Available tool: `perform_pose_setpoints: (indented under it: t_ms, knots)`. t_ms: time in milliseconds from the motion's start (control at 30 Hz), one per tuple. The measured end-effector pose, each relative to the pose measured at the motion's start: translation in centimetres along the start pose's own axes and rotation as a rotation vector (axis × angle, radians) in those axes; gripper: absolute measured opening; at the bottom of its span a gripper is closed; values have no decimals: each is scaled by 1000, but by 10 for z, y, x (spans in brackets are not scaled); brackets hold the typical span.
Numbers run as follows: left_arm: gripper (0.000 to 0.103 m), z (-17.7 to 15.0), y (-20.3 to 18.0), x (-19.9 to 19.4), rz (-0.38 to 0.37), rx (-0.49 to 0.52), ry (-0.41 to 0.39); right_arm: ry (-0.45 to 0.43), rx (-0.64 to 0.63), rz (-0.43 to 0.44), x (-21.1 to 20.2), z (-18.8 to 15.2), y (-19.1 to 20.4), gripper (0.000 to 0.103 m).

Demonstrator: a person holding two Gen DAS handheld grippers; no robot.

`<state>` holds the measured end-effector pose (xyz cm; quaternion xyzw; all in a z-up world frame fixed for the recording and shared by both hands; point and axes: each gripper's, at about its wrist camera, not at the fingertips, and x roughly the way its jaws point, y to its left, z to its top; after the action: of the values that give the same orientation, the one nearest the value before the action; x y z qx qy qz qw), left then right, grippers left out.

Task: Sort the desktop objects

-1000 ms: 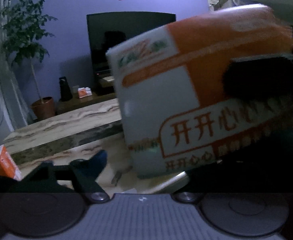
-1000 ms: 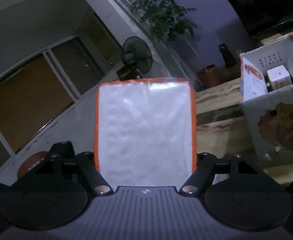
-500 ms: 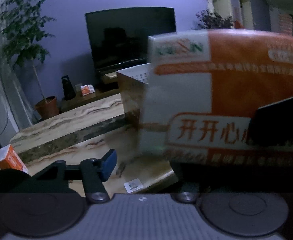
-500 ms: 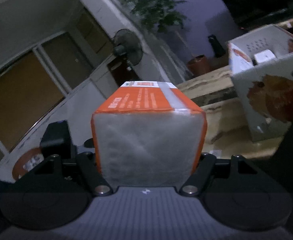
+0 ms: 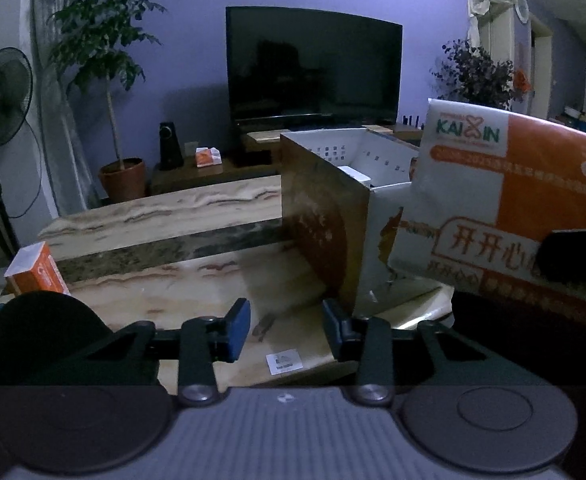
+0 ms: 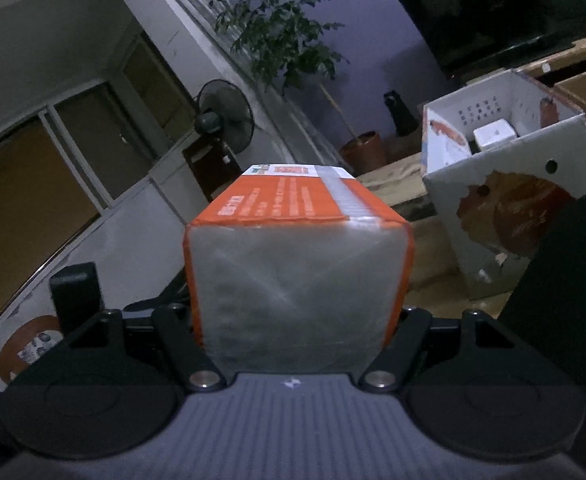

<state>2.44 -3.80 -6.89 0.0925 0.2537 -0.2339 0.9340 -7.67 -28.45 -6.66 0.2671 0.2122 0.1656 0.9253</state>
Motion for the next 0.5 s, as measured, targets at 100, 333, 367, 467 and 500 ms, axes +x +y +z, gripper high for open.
perform_pose_setpoints:
  t_ms: [100, 333, 367, 467, 500]
  knots:
    - [41, -1, -2, 3, 14, 5, 9, -4, -5, -22, 0, 0, -4, 73]
    - [58, -3, -8, 8, 43, 27, 24, 4, 3, -33, 5, -1, -10, 73]
    - [66, -3, -7, 9, 45, 25, 28, 4, 3, -35, 5, -1, -10, 73]
    - [74, -3, -4, 11, 53, 13, 33, 2, 8, -38, 5, 0, -10, 73]
    - [75, -2, -4, 12, 54, 9, 36, 4, 11, -39, 5, 0, -11, 74]
